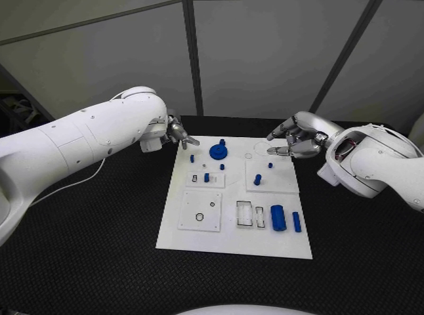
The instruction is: Assemble the parts on the task board
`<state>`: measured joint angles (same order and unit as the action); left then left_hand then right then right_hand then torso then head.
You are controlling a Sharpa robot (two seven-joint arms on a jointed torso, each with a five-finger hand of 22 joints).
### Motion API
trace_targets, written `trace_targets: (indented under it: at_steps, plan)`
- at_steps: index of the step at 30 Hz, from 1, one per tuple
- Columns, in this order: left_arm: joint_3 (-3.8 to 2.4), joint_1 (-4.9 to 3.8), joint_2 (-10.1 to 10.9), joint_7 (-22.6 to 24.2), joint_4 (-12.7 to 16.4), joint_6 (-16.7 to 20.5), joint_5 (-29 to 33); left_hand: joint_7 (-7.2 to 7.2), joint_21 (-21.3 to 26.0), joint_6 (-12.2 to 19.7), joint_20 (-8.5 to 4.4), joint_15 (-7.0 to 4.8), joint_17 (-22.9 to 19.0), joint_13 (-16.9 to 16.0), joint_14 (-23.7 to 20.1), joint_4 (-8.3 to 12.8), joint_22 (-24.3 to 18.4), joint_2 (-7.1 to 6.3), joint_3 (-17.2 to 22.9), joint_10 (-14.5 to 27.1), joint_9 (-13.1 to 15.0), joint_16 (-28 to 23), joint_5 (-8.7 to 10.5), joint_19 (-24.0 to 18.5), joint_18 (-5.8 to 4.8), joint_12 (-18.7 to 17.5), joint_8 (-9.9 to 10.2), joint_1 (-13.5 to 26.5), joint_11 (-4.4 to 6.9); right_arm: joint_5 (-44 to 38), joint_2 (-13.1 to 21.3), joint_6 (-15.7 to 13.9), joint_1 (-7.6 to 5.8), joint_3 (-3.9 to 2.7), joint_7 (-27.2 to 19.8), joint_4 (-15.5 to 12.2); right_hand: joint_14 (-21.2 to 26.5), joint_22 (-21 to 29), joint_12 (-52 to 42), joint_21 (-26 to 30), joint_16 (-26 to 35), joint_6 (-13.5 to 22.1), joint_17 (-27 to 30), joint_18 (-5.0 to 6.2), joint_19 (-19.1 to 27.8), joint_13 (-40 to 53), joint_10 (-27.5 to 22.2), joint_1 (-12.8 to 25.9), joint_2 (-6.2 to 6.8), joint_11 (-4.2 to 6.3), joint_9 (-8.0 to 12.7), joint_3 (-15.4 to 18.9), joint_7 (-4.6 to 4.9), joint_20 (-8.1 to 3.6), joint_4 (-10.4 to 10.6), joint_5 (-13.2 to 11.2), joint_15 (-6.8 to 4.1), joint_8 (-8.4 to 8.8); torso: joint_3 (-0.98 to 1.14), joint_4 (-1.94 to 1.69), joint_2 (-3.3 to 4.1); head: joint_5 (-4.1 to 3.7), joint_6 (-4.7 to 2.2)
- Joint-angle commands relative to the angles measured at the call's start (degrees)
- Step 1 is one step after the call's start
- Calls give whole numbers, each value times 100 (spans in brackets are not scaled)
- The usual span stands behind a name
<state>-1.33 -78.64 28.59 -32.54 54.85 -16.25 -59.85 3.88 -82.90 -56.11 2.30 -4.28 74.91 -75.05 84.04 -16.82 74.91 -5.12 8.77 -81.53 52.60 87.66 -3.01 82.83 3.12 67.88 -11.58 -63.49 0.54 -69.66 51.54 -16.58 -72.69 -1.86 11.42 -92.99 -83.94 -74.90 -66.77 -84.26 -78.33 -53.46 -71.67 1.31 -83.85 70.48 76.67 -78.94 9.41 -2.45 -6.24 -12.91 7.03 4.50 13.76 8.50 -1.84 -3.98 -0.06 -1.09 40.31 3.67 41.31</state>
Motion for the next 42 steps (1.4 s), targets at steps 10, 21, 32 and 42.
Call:
trace_targets:
  at_steps: [10, 21, 32, 42]
  plan:
    - [85, 31, -151, 258, -181, -522, -180, -7, 1, -68, 25, 41, 1348, -619, 545, 8, 396, 48, -27, -32, -45, 36, 23, 22, -25, 94, 23, 60, -28, -44, -23, -69, -10, -4, -17, -2, -197, -627, 21, 30, 37, -42, -2, 86, -69, -7, 9, 40, 1, 17, -2, -1, 12, -12, 35, 29, -21, 16, 2, -6, -11, -26, 31]
    - [119, 77, -201, 316, -243, -596, -182, -15, 0, -103, 21, 35, 1350, -623, 545, 27, 403, 117, -7, -30, -87, 38, 23, 25, -26, 93, 16, -2, -21, -44, -42, -57, -10, -4, -20, -1, -197, -627, 21, 30, 37, -42, -2, 86, -69, -7, 9, 39, 1, 17, -2, -1, 12, -12, 35, 29, -21, 16, 2, -9, -9, -9, 51]
    - [184, 91, -214, 363, -255, -693, -181, -23, -3, -137, 16, 31, 1354, -624, 546, 47, 411, 160, 5, -25, -116, 43, 23, 29, -28, 86, 1, -90, -15, -44, -75, -47, -10, -4, -24, 14, -198, -630, 18, 29, 37, -42, -4, 85, -71, -5, 11, 32, -4, 18, -1, -6, 11, -13, 36, 31, -22, 17, 5, -5, -14, 12, 47]
    - [220, 92, -221, 375, -294, -663, -181, -27, 0, -155, 11, 26, 1355, -624, 546, 72, 414, 217, 21, -19, -149, 44, 23, 28, -28, 76, -11, -213, -10, -44, -82, -32, -10, -4, -21, 18, -200, -630, 12, 29, 34, -43, -11, 85, -72, -1, 15, 25, -9, 19, -1, -11, 11, -13, 37, 33, -22, 17, 7, -14, -9, 0, 63]
